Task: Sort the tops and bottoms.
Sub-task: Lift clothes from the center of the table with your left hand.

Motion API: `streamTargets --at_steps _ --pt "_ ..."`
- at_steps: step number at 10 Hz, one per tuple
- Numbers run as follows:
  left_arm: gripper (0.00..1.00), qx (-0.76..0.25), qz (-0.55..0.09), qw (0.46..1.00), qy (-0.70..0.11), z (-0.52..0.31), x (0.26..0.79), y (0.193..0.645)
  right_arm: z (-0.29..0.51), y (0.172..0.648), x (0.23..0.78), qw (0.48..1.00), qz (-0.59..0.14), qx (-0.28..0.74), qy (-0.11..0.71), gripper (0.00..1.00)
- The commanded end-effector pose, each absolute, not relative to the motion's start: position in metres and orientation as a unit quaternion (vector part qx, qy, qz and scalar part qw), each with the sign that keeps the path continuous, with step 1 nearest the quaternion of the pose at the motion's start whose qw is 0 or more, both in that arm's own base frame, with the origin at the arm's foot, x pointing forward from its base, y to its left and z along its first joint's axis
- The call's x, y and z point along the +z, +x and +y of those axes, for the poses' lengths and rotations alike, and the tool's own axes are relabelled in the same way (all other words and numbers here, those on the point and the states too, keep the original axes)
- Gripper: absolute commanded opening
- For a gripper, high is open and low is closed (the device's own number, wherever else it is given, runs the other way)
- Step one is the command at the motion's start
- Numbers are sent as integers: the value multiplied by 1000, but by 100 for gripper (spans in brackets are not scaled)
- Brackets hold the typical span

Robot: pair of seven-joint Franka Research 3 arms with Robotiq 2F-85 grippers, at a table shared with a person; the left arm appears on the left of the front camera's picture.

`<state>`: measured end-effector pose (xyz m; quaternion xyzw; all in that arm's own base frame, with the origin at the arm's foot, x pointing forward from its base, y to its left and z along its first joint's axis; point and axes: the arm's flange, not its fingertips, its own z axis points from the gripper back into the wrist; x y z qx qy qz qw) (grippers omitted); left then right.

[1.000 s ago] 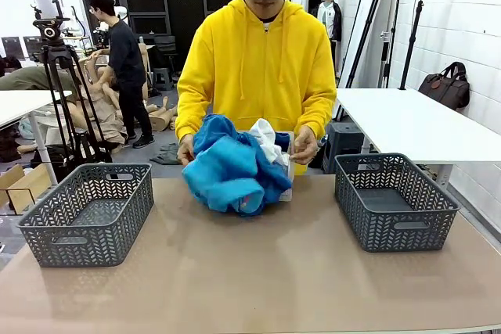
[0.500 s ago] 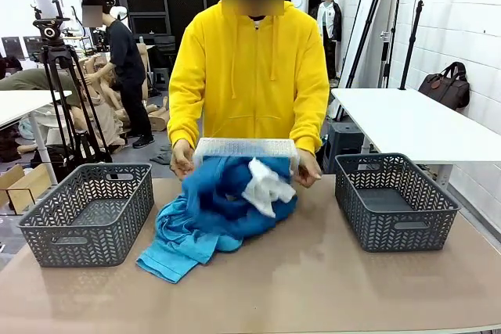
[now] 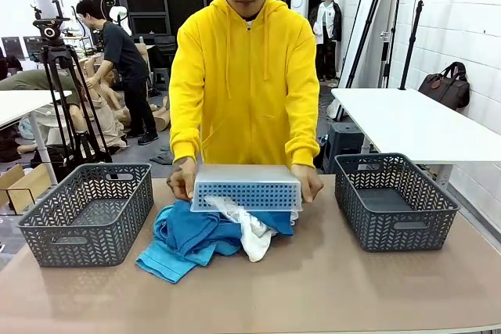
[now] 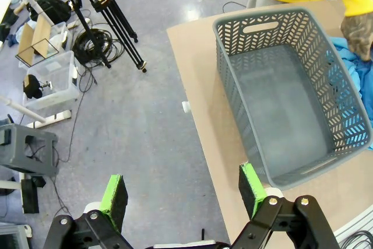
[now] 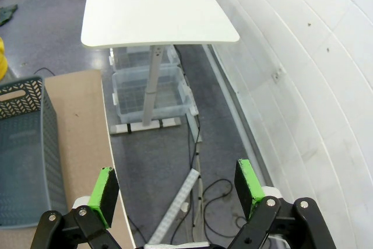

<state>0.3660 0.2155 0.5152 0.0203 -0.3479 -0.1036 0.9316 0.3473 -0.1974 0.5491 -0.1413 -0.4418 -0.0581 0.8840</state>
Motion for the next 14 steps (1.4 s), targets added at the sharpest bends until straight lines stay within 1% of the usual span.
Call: streamTargets --at_steps 1,14 --pt "100 -107 -350 930 19 218 514 364 -197 346 548 887 -436 -56 -144 100" --pt "100 -107 -350 930 19 218 514 364 -197 346 548 887 -436 -56 -144 100"
